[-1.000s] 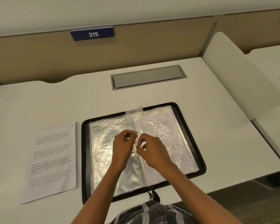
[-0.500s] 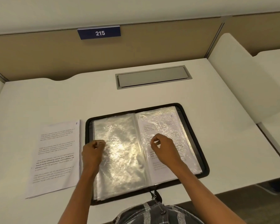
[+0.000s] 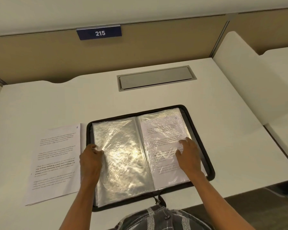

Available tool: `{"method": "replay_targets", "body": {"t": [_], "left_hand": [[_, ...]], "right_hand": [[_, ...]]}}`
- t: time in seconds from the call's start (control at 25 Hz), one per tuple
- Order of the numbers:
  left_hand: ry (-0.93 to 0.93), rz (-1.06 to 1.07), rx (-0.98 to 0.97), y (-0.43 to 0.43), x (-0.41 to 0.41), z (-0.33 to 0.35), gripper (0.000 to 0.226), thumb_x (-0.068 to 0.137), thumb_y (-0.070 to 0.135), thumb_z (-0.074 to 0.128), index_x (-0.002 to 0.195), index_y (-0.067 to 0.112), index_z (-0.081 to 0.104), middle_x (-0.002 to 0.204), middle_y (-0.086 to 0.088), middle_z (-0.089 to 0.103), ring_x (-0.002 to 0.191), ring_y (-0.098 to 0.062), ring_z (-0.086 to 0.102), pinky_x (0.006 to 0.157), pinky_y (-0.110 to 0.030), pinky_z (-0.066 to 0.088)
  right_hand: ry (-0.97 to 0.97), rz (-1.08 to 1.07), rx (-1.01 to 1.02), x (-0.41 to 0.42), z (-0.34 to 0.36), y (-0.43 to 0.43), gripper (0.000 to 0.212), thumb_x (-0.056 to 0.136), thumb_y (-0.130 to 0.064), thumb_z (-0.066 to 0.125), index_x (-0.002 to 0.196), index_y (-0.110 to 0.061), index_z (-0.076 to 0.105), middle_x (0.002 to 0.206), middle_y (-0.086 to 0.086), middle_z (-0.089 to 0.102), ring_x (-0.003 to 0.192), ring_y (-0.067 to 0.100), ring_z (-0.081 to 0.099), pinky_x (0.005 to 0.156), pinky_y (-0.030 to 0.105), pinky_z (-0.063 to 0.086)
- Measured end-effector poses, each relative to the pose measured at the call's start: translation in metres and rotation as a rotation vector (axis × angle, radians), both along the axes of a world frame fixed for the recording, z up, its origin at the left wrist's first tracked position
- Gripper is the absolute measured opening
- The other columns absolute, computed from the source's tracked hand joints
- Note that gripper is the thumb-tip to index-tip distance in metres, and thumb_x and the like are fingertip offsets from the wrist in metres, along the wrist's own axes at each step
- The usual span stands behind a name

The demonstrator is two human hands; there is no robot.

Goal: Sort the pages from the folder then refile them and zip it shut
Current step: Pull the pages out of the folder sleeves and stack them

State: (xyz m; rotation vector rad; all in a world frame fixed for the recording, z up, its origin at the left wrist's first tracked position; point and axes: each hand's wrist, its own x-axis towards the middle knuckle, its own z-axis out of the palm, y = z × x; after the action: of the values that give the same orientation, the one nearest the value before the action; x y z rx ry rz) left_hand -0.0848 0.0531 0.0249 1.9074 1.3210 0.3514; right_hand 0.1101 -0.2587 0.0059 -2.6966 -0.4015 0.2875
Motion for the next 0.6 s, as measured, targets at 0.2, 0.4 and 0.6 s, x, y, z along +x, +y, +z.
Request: {"method": "replay_targets", "body": {"t": [0.2, 0.4, 0.6], "left_hand": [[-0.022, 0.087, 0.009, 0.004, 0.005, 0.001, 0.025, 0.093, 0.011, 0.077, 0.116, 0.006, 0.069, 0.089, -0.002, 0.071, 0.080, -0.025, 0.069, 0.084, -0.038, 0.056], [-0.024, 0.072, 0.013, 0.007, 0.003, -0.003, 0.031, 0.088, 0.012, 0.082, 0.115, 0.006, 0.067, 0.084, 0.003, 0.067, 0.091, -0.032, 0.071, 0.084, -0.040, 0.054], [0.219, -0.083, 0.351, -0.024, 0.023, -0.001, 0.050, 0.093, 0.027, 0.075, 0.138, 0.014, 0.058, 0.140, -0.015, 0.059, 0.129, -0.039, 0.054, 0.106, -0.060, 0.041]], "right_hand": [[-0.048, -0.092, 0.049, 0.005, 0.002, -0.005, 0.035, 0.094, -0.023, 0.069, 0.127, -0.015, 0.061, 0.143, 0.009, 0.053, 0.134, 0.029, 0.048, 0.110, 0.042, 0.043], [-0.096, -0.176, 0.304, 0.013, 0.008, -0.009, 0.028, 0.092, -0.008, 0.073, 0.117, -0.011, 0.061, 0.110, 0.004, 0.060, 0.101, 0.022, 0.060, 0.084, 0.031, 0.051], [-0.015, -0.261, 0.375, 0.023, 0.013, -0.010, 0.029, 0.091, 0.001, 0.071, 0.117, -0.006, 0.060, 0.106, 0.009, 0.059, 0.090, 0.019, 0.058, 0.076, 0.027, 0.046]]}}
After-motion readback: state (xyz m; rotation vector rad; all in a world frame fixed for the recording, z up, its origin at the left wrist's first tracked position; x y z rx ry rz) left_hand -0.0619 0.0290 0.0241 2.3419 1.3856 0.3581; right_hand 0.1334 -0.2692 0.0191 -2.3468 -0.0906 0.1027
